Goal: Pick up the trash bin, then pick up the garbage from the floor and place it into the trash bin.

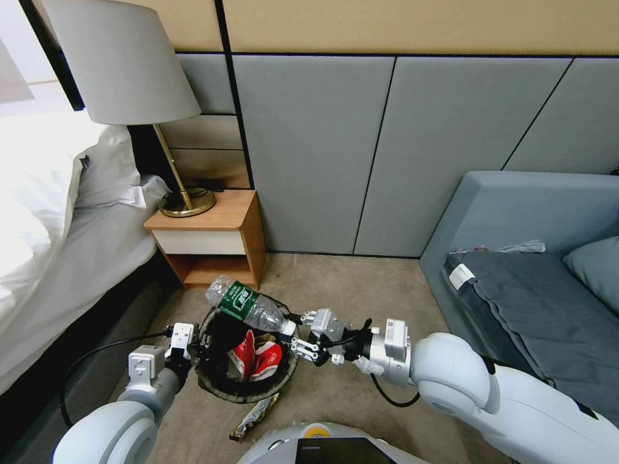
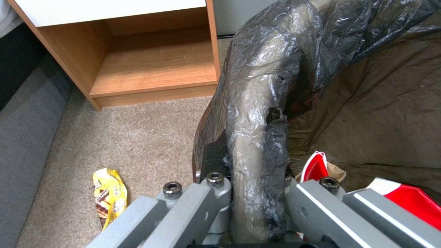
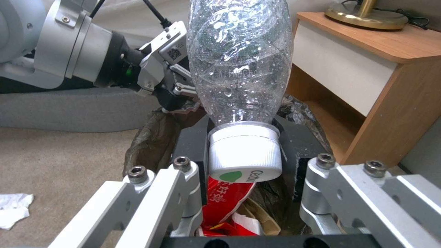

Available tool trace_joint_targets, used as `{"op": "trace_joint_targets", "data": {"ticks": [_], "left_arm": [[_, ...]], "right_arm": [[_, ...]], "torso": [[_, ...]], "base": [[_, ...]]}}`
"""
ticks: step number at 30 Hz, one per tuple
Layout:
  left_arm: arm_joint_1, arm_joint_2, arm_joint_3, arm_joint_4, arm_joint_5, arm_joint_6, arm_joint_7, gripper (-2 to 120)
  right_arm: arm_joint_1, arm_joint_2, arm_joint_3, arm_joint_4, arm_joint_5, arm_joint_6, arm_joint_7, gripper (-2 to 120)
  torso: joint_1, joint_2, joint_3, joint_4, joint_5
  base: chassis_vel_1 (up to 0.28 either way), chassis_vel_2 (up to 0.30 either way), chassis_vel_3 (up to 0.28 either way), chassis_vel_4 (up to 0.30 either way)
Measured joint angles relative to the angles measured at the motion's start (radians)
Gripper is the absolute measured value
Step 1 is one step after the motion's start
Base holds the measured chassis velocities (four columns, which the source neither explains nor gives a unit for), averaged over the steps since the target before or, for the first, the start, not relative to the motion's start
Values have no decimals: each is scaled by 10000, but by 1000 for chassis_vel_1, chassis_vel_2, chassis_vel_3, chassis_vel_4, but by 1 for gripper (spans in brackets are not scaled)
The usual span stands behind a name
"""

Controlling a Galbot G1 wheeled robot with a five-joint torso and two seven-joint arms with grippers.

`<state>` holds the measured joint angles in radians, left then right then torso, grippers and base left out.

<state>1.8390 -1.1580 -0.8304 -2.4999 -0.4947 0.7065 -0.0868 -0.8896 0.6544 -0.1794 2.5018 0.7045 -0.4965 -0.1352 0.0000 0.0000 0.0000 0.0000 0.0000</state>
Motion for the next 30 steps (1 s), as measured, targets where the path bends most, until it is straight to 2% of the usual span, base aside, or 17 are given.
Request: {"op": "trace_joint_targets", "data": {"ticks": [10, 14, 16, 18, 21, 23, 24, 28, 30], "left_arm": [[-28, -37, 14, 0, 24, -6, 16, 2], [-45, -38, 11, 0, 24, -8, 24, 2], [-56, -40, 7, 0, 24, -11, 25, 2], [-62, -44, 7, 0, 25, -12, 27, 2], [-91, -69, 9, 0, 25, -13, 54, 2], [-104, -81, 12, 0, 25, -13, 73, 2], [-128, -107, 16, 0, 27, -13, 87, 2], [-132, -146, 21, 0, 27, -13, 102, 2], [-128, -147, 13, 0, 29, -14, 104, 2]], "right_arm": [[206, 88, -415, -147, -252, 12, -93, 30], [259, 128, -503, -279, -401, 10, -105, 34], [272, 158, -509, -317, -433, 8, -86, 43], [283, 172, -517, -331, -438, 7, -70, 47], [306, 228, -557, -427, -513, 40, 38, 62], [315, 254, -559, -447, -516, 59, 64, 65], [343, 292, -563, -455, -507, 69, 121, 72], [429, 322, -587, -448, -442, 76, 216, 84], [463, 306, -592, -416, -404, 80, 223, 93]], "torso": [[0, 0, 0, 0, 0], [0, 0, 0, 0, 1], [0, 0, 0, -1, 1], [0, 0, 0, 0, 0], [0, 0, 0, 0, 1], [1, 0, 0, 0, 0], [0, 0, 0, 0, 1], [0, 0, 0, 0, 0], [0, 0, 0, 0, 0]], "base": [[0, 0, 0, 0], [0, 0, 0, 0], [0, 0, 0, 0], [0, 0, 0, 0], [0, 0, 0, 0], [0, 0, 0, 0], [0, 0, 0, 0], [0, 0, 0, 0], [0, 0, 0, 0]]}}
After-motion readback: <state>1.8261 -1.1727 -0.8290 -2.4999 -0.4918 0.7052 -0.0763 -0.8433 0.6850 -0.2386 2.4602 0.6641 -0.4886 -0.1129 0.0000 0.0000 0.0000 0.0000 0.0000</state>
